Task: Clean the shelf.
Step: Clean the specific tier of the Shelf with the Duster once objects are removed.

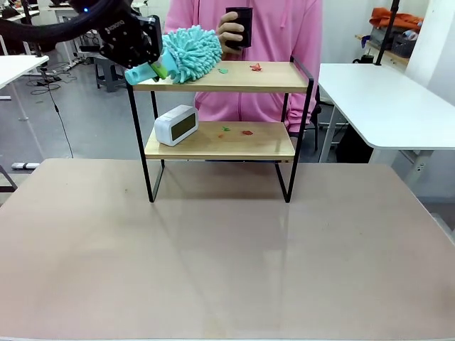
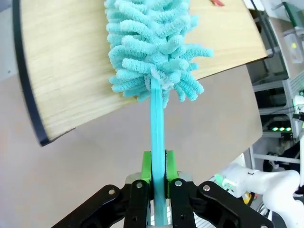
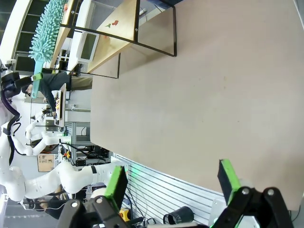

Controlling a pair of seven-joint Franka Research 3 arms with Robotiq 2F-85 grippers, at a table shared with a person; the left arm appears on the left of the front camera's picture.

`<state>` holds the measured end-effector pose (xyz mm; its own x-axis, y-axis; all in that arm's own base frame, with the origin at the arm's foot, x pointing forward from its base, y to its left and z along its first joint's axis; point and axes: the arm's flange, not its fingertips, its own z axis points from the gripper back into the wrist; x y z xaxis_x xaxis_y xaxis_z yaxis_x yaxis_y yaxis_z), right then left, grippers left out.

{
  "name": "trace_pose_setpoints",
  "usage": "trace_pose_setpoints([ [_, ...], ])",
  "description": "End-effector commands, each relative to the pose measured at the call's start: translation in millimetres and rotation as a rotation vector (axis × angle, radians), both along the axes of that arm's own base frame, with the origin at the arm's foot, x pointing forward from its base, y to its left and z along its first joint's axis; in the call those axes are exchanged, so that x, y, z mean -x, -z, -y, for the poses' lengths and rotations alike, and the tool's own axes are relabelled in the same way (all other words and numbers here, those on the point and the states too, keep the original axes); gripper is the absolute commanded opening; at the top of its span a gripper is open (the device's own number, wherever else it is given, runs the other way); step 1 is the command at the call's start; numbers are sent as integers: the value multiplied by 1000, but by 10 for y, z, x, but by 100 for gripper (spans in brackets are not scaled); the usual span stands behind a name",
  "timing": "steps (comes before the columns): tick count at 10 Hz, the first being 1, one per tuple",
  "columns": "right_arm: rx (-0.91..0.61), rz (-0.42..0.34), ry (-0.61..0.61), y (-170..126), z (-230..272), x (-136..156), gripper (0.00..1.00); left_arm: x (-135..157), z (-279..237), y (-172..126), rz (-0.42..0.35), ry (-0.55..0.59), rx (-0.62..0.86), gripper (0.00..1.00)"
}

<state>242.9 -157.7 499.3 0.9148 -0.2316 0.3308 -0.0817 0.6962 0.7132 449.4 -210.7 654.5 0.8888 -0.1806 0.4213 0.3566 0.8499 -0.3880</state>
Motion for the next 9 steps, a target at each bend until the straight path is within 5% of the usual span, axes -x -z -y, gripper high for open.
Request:
trace_pose_setpoints([
  [1,-15,28,-13,-4,7,-8,100,-75,101,-8,9,88,25,12],
  [6,-15,28,-13,-4,7,-8,100,-118,116,-53,-45,338,110,12],
  [9,-15,28,-13,-4,7,-8,100,-78,-57,-58,-188,519,87,12],
])
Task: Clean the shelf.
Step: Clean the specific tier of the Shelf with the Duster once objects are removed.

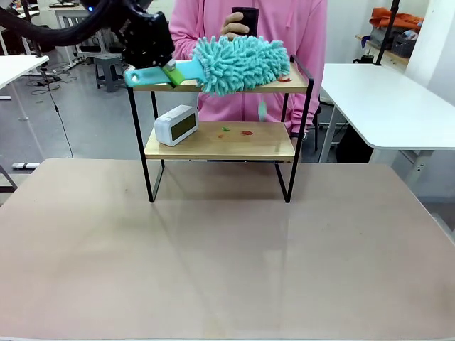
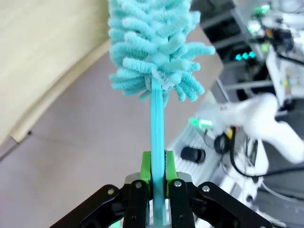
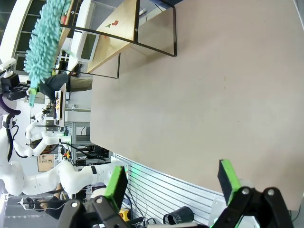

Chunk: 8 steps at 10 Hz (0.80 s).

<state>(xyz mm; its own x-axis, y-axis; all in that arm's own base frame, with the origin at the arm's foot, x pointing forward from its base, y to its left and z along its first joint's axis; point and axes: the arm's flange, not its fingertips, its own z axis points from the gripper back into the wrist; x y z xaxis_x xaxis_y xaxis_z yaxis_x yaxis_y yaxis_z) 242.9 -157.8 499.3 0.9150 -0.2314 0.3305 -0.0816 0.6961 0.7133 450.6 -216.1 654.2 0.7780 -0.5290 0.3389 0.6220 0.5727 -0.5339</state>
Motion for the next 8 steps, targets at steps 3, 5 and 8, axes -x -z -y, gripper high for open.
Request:
trace_pose_setpoints([
  [3,-15,29,-13,-4,6,-7,100,88,-380,-186,-186,291,82,12],
  [5,-15,29,-13,-4,6,-7,100,276,-572,-250,-244,460,161,12],
  [8,-15,29,-13,-4,6,-7,100,309,-616,-227,-230,450,191,12],
])
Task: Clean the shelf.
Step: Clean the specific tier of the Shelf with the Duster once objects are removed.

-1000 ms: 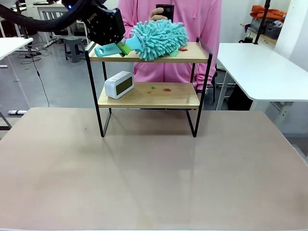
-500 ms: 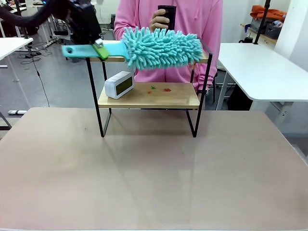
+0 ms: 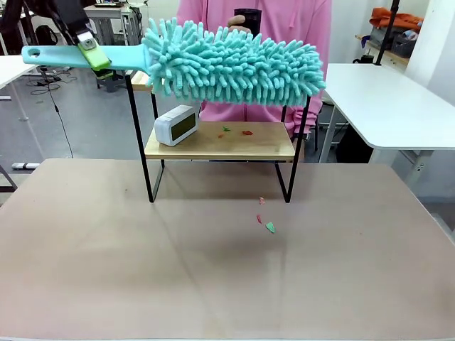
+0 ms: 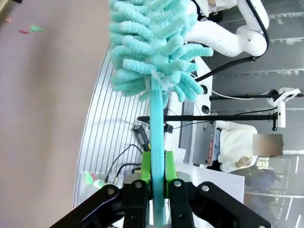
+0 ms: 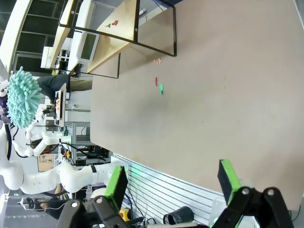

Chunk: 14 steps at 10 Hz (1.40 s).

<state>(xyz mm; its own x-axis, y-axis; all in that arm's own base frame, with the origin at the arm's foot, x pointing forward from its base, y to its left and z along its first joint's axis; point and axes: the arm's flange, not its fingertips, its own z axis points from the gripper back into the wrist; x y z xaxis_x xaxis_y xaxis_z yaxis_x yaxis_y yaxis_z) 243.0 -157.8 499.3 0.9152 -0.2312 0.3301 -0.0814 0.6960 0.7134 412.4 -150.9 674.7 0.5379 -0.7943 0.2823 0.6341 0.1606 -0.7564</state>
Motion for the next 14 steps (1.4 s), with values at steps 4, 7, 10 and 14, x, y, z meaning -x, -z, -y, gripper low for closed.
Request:
trace_pose_setpoints([
  [4,-14,29,-13,-5,6,-7,100,113,-999,-160,68,-327,189,12],
  [7,-14,29,-13,-5,6,-7,100,604,-2098,102,89,-832,235,12],
  [10,-14,29,-13,-5,6,-7,100,882,-2842,751,6,-1257,178,0],
  [14,-14,29,-13,-5,6,-7,100,384,-2836,1500,-286,-1480,-216,0],
])
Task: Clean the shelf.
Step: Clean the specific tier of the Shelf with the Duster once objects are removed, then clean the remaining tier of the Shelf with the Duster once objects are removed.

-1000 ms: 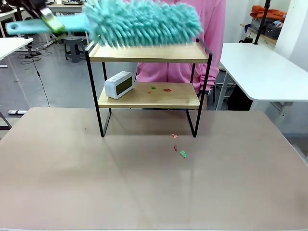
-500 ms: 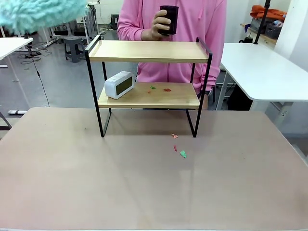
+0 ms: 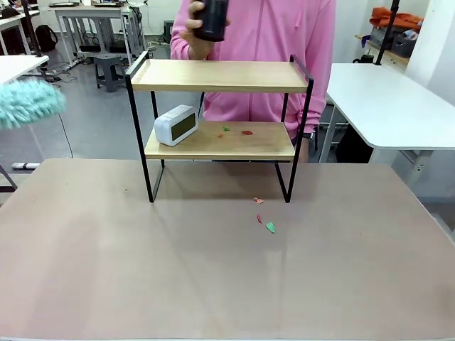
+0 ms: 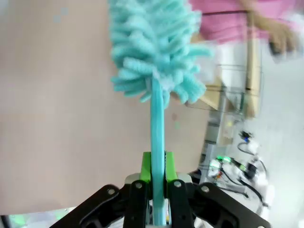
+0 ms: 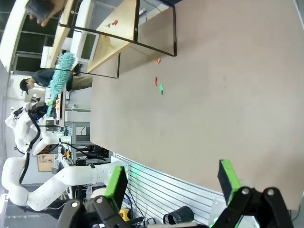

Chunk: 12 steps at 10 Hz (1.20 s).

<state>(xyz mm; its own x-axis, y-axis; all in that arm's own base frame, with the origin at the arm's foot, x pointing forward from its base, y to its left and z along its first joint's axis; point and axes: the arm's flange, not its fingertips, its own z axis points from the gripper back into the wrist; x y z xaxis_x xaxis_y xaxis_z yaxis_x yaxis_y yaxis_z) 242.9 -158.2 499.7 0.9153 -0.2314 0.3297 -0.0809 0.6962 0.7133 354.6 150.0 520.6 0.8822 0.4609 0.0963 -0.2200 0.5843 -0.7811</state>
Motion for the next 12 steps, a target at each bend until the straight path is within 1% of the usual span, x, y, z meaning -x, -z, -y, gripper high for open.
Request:
trace_pose_setpoints([
  [1,-15,29,-13,-1,2,-8,100,181,-111,-185,112,52,54,0],
  [12,-15,29,-13,-1,2,-8,100,181,-111,-185,112,52,54,0],
])
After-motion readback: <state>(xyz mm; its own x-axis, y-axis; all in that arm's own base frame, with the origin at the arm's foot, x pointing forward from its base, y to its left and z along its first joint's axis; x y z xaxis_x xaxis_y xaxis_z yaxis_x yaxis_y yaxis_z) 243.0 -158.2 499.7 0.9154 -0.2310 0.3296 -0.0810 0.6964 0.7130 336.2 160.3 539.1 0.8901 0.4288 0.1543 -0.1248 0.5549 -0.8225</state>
